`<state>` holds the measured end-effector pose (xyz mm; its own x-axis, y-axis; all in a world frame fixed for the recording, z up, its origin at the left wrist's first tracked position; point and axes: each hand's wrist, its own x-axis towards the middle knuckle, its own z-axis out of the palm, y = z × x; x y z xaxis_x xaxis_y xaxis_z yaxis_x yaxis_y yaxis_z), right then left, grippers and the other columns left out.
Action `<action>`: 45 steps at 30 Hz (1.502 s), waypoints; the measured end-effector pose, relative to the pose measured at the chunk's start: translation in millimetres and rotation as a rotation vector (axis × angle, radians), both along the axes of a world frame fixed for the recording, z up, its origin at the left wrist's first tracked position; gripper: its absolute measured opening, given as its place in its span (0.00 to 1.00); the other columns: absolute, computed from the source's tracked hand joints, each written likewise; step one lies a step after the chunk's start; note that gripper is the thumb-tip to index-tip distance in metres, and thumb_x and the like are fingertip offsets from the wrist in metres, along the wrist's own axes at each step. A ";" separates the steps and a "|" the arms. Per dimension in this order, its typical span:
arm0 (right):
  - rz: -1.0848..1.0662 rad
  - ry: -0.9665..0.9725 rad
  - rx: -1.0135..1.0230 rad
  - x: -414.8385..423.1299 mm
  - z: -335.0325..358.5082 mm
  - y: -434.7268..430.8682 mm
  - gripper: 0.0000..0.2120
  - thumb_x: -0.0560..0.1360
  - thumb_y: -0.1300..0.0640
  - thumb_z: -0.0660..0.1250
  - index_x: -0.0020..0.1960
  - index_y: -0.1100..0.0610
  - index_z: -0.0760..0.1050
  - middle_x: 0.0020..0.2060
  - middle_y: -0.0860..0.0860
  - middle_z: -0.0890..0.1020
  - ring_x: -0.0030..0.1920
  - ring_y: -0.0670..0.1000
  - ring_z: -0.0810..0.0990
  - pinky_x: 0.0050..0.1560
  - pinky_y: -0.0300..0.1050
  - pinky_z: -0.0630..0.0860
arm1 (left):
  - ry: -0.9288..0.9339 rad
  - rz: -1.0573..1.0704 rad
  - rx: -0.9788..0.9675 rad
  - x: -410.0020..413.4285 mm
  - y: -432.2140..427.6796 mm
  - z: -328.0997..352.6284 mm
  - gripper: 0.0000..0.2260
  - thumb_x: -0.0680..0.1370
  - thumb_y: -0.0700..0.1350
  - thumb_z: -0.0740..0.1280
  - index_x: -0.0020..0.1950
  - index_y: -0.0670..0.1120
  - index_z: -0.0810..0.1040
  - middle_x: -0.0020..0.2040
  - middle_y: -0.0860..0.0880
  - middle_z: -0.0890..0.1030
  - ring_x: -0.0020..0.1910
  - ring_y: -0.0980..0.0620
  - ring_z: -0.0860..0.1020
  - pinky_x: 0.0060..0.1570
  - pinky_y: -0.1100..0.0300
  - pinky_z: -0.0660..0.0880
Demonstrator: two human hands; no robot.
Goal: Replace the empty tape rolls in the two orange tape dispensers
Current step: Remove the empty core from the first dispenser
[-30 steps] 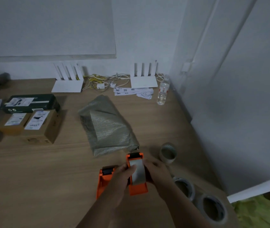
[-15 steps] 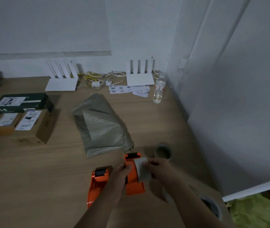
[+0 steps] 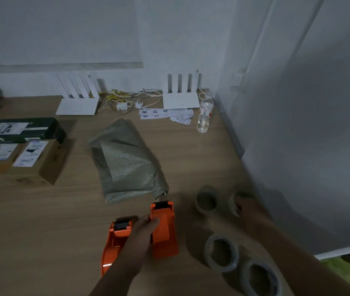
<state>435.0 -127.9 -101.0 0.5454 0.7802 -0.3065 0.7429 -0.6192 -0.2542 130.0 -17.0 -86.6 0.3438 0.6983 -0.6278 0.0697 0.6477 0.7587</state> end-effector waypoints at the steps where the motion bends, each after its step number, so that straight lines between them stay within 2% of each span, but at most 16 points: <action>1: -0.007 -0.015 -0.033 3.1 -3.2 -0.9 0.11 0.78 0.55 0.59 0.55 0.58 0.77 0.49 0.57 0.81 0.38 0.46 0.76 0.38 0.36 0.74 | -0.002 0.006 0.010 0.2 -0.3 -0.4 0.07 0.78 0.42 0.65 0.52 0.43 0.83 0.44 0.43 0.87 0.40 0.48 0.84 0.44 0.53 0.77; 2: -0.017 -0.023 -0.055 5.0 -3.9 -1.3 0.12 0.78 0.55 0.60 0.58 0.57 0.76 0.55 0.58 0.81 0.45 0.51 0.79 0.44 0.42 0.77 | -0.007 0.010 0.021 0.7 -1.1 -0.4 0.08 0.78 0.41 0.65 0.51 0.42 0.83 0.44 0.43 0.87 0.39 0.50 0.84 0.44 0.54 0.77; 4: 0.075 -0.107 -0.103 7.2 -8.5 0.6 0.18 0.77 0.59 0.62 0.66 0.55 0.72 0.65 0.56 0.77 0.61 0.58 0.77 0.58 0.49 0.75 | -0.025 0.022 0.042 1.7 -2.0 1.1 0.08 0.78 0.40 0.64 0.51 0.41 0.83 0.43 0.45 0.87 0.38 0.52 0.84 0.45 0.55 0.76; 7: 0.184 -0.198 -0.173 9.1 -15.6 5.5 0.22 0.76 0.58 0.64 0.70 0.54 0.69 0.70 0.53 0.73 0.68 0.56 0.72 0.66 0.49 0.70 | -0.049 0.050 0.063 1.8 -2.2 4.3 0.08 0.78 0.39 0.64 0.50 0.41 0.83 0.43 0.44 0.87 0.40 0.50 0.83 0.48 0.54 0.76; 14: 0.202 -0.243 -0.275 15.2 -35.2 6.5 0.18 0.78 0.57 0.61 0.67 0.56 0.71 0.66 0.55 0.75 0.67 0.57 0.72 0.64 0.49 0.71 | -0.063 0.089 0.053 -0.8 -2.3 6.5 0.08 0.78 0.39 0.64 0.50 0.42 0.84 0.50 0.39 0.85 0.47 0.45 0.81 0.55 0.50 0.75; 19: 0.167 -0.192 -0.282 17.3 -49.2 6.7 0.16 0.79 0.56 0.58 0.66 0.56 0.73 0.66 0.56 0.76 0.65 0.56 0.74 0.64 0.50 0.72 | -0.044 0.084 0.085 -1.7 -2.0 10.8 0.08 0.78 0.39 0.63 0.49 0.43 0.83 0.48 0.42 0.85 0.45 0.48 0.81 0.47 0.56 0.77; 23: 0.174 -0.220 -0.237 16.7 -52.1 3.7 0.15 0.77 0.57 0.59 0.62 0.56 0.75 0.61 0.56 0.79 0.61 0.56 0.77 0.61 0.49 0.75 | -0.047 0.066 0.078 -1.8 -3.5 16.3 0.08 0.79 0.40 0.62 0.51 0.43 0.81 0.46 0.45 0.85 0.44 0.51 0.81 0.33 0.68 0.78; 28: 0.113 -0.157 -0.191 15.8 -49.9 10.4 0.15 0.77 0.53 0.61 0.61 0.56 0.76 0.62 0.56 0.79 0.62 0.57 0.77 0.62 0.50 0.74 | -0.050 0.061 0.075 -2.7 -3.7 20.4 0.08 0.79 0.40 0.62 0.50 0.44 0.81 0.42 0.47 0.86 0.40 0.53 0.81 0.39 0.62 0.77; 31: 0.038 -0.136 -0.063 2.7 -33.7 19.7 0.13 0.75 0.52 0.63 0.55 0.57 0.75 0.56 0.58 0.78 0.55 0.60 0.77 0.55 0.53 0.76 | -0.051 0.069 0.076 -4.4 -3.2 21.9 0.08 0.79 0.40 0.62 0.49 0.44 0.82 0.40 0.48 0.87 0.38 0.53 0.82 0.41 0.61 0.77; 34: 0.092 -0.162 0.066 -32.3 -18.7 39.7 0.13 0.76 0.55 0.61 0.59 0.56 0.74 0.54 0.58 0.79 0.52 0.61 0.79 0.52 0.52 0.76 | -0.053 0.056 0.077 -5.9 -1.0 21.9 0.09 0.79 0.40 0.63 0.52 0.41 0.82 0.40 0.48 0.87 0.38 0.53 0.83 0.43 0.57 0.76; 36: 0.138 -0.046 0.157 -64.1 -11.5 52.8 0.11 0.76 0.54 0.62 0.54 0.56 0.78 0.49 0.58 0.83 0.49 0.60 0.82 0.47 0.49 0.76 | -0.047 0.033 0.086 -6.9 -1.1 23.3 0.09 0.79 0.42 0.63 0.52 0.43 0.82 0.41 0.48 0.87 0.38 0.54 0.84 0.41 0.57 0.74; 38: 0.115 0.158 0.148 -96.8 -11.8 62.2 0.10 0.75 0.54 0.63 0.42 0.57 0.80 0.41 0.57 0.84 0.44 0.57 0.82 0.42 0.48 0.75 | -0.052 0.020 0.097 -7.0 -1.4 23.6 0.08 0.79 0.43 0.63 0.51 0.44 0.82 0.41 0.48 0.87 0.38 0.54 0.83 0.39 0.59 0.75; 40: 0.026 0.378 0.107 -127.9 -23.1 65.1 0.13 0.73 0.56 0.65 0.30 0.56 0.74 0.31 0.53 0.78 0.35 0.52 0.78 0.37 0.46 0.74 | -0.072 0.020 0.112 -7.0 -1.9 23.9 0.08 0.79 0.42 0.63 0.47 0.44 0.82 0.39 0.47 0.85 0.34 0.54 0.82 0.33 0.64 0.77; 41: -0.041 0.489 0.113 -142.3 -28.6 64.4 0.14 0.72 0.57 0.66 0.28 0.54 0.72 0.29 0.50 0.76 0.33 0.50 0.76 0.35 0.46 0.74 | -0.080 0.026 0.110 -7.3 -1.9 24.7 0.09 0.79 0.41 0.63 0.45 0.45 0.83 0.38 0.46 0.85 0.33 0.53 0.81 0.32 0.65 0.77; 43: -0.209 0.695 0.115 -162.3 -42.0 61.7 0.06 0.71 0.59 0.67 0.36 0.53 0.78 0.33 0.51 0.79 0.34 0.52 0.78 0.38 0.47 0.78 | -0.102 0.031 0.087 -7.0 -1.6 24.5 0.11 0.79 0.40 0.63 0.42 0.45 0.84 0.36 0.46 0.85 0.32 0.50 0.81 0.37 0.59 0.77; 45: -0.356 0.820 0.096 -173.8 -49.1 59.1 0.05 0.73 0.62 0.66 0.46 0.60 0.79 0.36 0.55 0.79 0.33 0.52 0.78 0.33 0.44 0.77 | -0.119 0.032 0.077 -9.1 -1.1 22.6 0.12 0.79 0.39 0.63 0.41 0.45 0.85 0.36 0.45 0.85 0.32 0.50 0.81 0.42 0.56 0.76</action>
<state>261.2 -68.8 -150.1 0.3981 0.6490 -0.6483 0.0736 -0.7270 -0.6827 120.9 -18.1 -64.0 0.3890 0.7546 -0.5284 -0.0432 0.5879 0.8078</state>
